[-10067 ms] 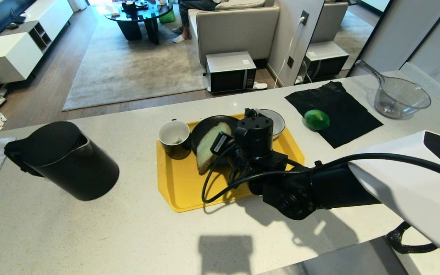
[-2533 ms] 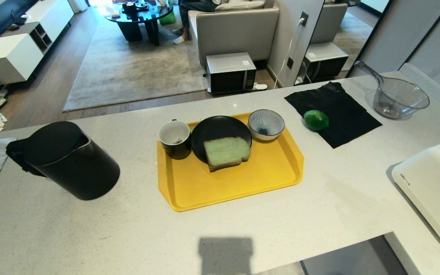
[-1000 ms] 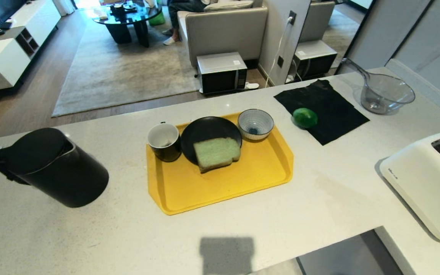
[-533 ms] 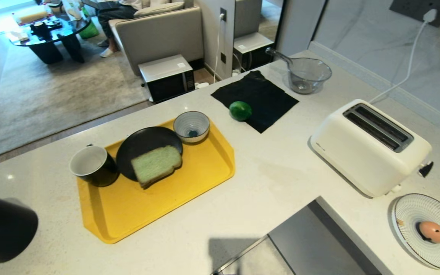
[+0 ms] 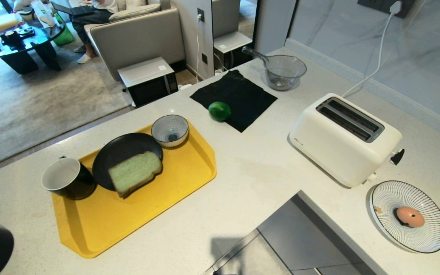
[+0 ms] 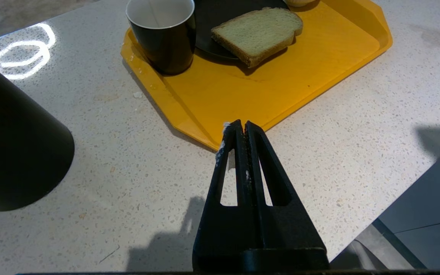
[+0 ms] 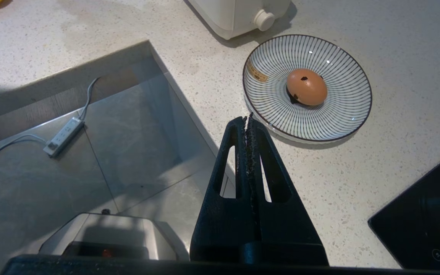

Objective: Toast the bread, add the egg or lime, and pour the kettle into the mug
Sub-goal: Pick up the egg

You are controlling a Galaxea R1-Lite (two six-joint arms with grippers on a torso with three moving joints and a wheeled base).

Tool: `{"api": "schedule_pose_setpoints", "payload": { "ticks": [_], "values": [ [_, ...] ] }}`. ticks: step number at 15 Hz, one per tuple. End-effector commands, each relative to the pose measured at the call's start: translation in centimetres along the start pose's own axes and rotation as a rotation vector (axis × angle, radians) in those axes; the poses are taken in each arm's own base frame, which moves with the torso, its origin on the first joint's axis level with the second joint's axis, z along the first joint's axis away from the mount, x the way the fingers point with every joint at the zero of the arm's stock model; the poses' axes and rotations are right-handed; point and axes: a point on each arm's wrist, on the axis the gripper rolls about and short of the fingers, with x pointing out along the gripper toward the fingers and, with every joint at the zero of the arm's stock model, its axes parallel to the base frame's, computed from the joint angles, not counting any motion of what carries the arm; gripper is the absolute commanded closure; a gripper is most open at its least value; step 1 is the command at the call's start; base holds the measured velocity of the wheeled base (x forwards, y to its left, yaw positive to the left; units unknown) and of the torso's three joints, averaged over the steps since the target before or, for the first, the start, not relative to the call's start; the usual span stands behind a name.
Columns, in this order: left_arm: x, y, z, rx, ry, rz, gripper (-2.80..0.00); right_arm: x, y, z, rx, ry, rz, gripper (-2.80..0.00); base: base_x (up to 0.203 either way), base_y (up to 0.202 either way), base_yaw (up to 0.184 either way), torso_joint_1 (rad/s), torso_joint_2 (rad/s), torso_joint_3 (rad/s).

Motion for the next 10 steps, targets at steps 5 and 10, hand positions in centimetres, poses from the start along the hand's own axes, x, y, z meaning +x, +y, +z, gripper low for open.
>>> {"api": "schedule_pose_setpoints", "payload": {
  "ticks": [5,10],
  "values": [
    [0.1,0.01,-0.47,-0.003,0.014,0.001,0.0,0.02,0.0,-0.04,0.0,0.003,0.001,0.0,0.0,0.0,0.0,0.0,0.0,0.0],
    [0.1,0.01,-0.47,-0.002,0.014,0.001,0.0,0.02,0.0,-0.04,-0.001,0.003,0.001,0.0,0.0,0.0,0.0,0.0,0.0,0.0]
  ]
}}
